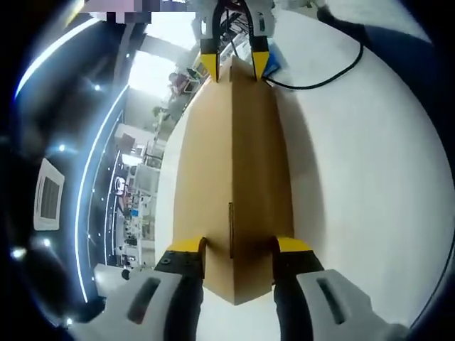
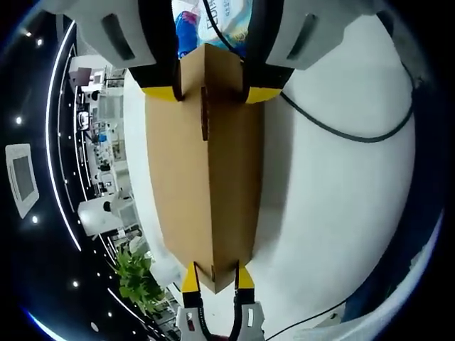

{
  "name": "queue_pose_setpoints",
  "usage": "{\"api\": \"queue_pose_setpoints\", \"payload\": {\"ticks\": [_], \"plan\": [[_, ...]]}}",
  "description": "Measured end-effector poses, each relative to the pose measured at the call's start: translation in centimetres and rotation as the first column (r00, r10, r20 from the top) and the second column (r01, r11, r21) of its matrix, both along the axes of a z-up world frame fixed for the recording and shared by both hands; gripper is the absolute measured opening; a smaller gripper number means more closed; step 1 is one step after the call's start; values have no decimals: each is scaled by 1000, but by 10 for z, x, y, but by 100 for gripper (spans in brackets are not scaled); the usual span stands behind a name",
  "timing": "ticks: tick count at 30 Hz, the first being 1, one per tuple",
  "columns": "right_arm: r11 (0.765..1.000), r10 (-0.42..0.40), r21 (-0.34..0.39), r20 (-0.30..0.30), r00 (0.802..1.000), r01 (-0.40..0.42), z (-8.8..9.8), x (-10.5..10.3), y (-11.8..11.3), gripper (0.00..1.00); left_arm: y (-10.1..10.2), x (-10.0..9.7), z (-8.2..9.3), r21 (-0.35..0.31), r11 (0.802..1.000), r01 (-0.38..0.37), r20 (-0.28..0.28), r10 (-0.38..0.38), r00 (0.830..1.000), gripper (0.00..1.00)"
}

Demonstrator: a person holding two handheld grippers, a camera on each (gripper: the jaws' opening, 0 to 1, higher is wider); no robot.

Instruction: Operate the shoe box by opening the lid, removing the specified soft item, and placing it in the target area until the item is outside and the box remains undamaged.

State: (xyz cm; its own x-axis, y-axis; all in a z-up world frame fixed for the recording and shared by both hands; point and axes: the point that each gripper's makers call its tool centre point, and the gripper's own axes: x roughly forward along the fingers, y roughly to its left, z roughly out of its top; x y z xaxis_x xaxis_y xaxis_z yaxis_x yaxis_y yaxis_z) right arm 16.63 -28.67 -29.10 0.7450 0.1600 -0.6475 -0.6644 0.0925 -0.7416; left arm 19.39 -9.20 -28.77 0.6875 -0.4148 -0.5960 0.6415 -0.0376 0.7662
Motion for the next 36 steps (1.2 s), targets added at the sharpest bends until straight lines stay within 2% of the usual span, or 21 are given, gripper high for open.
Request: {"api": "queue_pose_setpoints", "payload": {"ticks": [2, 3, 4, 9, 11, 14, 15, 16, 18, 21, 22, 23, 24, 26, 28, 29, 32, 33, 34, 35, 36], "plan": [[1000, -5, -3, -3, 1000, 5, 0, 1, 0, 33, -1, 0, 1, -10, 1000, -13, -23, 13, 1000, 37], [1000, -8, -3, -4, 1000, 8, 0, 1, 0, 33, -2, -1, 2, -18, 999, -40, -66, 38, 997, 37], [1000, -12, 2, -6, 1000, 12, 0, 1, 0, 33, -3, -1, 3, -4, 999, -34, -75, 33, 997, 37], [1000, -16, 4, -9, 1000, 16, -2, 2, -1, 34, -10, -7, 4, -46, 997, -61, -181, 52, 982, 35], [1000, -16, 3, -11, 1000, 16, -2, 2, -1, 34, -14, -6, 10, -74, 994, -77, -201, 61, 978, 37], [1000, -17, 16, -17, 1000, 17, -3, 3, -1, 34, -17, -5, 21, -106, 991, -84, -207, 60, 976, 45], [1000, -17, 18, -19, 1000, 17, -3, 3, -1, 34, -18, -6, 24, -135, 986, -97, -229, 64, 971, 48], [1000, -18, 19, -21, 1000, 18, -3, 3, -1, 34, -19, -9, 26, -166, 979, -120, -266, 73, 961, 52], [1000, -21, 19, -25, 999, 22, -3, 3, -1, 34, -14, -8, 32, -161, 976, -147, -268, 100, 958, 65], [1000, -22, 17, -27, 999, 23, -4, 3, -1, 34, -14, -15, 44, -242, 946, -215, -324, 130, 937, 70], [1000, -23, 20, -29, 999, 23, -4, 3, -1, 34, -15, -19, 49, -296, 922, -249, -367, 131, 921, 72], [999, -25, 25, -31, 999, 25, -4, 3, -1, 34, -15, -22, 54, -350, 887, -301, -412, 142, 900, 75], [999, -26, 29, -32, 999, 27, -4, 3, -1, 34, -13, -23, 55, -366, 870, -329, -436, 152, 887, 79], [999, -21, 30, -35, 999, 22, -3, 3, -1, 34, -2, -27, 55, -363, 847, -388, -475, 190, 859, 85], [999, -16, 32, -37, 999, 17, -3, 3, -1, 34, 2, -30, 60, -382, 827, -413, -490, 197, 849, 89], [999, -14, 33, -38, 999, 15, -3, 3, -1, 34, 4, -33, 65, -403, 801, -443, -512, 203, 834, 91], [999, -11, 34, -40, 999, 13, -3, 3, -1, 34, 9, -40, 73, -413, 767, -490, -555, 215, 804, 99], [999, -11, 35, -41, 999, 13, -3, 2, -1, 34, 10, -42, 76, -411, 762, -500, -561, 221, 798, 99], [999, -11, 36, -42, 999, 13, -3, 2, -1, 34, 12, -44, 80, -413, 746, -522, -575, 231, 785, 99], [999, -11, 38, -43, 999, 13, -3, 2, -1, 33, 13, -46, 85, -414, 742, -528, -578, 233, 782, 99], [999, -12, 42, -45, 999, 14, -2, 2, -1, 33, 13, -48, 92, -428, 726, -538, -584, 232, 778, 99]]}}
